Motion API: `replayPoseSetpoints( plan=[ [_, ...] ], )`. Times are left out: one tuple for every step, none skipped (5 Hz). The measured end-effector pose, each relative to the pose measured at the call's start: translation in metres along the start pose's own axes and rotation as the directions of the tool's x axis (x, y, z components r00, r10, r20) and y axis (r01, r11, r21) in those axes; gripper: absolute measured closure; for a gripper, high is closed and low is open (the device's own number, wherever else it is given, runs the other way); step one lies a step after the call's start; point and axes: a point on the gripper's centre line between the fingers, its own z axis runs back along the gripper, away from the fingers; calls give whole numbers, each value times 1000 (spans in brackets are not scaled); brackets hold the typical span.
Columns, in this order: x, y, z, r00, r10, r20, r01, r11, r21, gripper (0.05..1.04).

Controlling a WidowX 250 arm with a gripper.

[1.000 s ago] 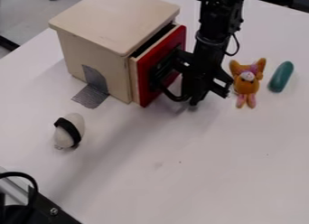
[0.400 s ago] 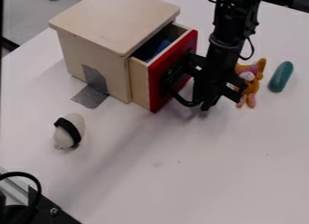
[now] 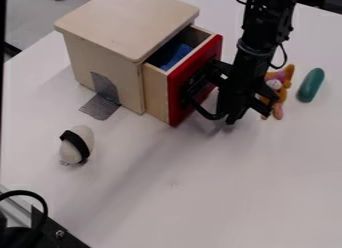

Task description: Pulled the drawer out

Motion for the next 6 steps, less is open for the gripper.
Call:
replayPoseSetpoints(
  plan=[
    [1, -7, 6, 1000, -14, -15, 14, 1000, -2, 961],
    [1, -12, 7, 1000, -24, -13, 24, 1000, -2, 961],
    [1, -20, 8, 999, -38, -17, 38, 999, -10, 962],
    [2, -27, 10, 998, -51, -22, 50, 999, -15, 961],
    [0, -36, 9, 996, -67, -57, 66, 998, -23, 961],
    [-1, -71, 15, 971, -234, -46, 234, 972, -15, 961]
  ],
)
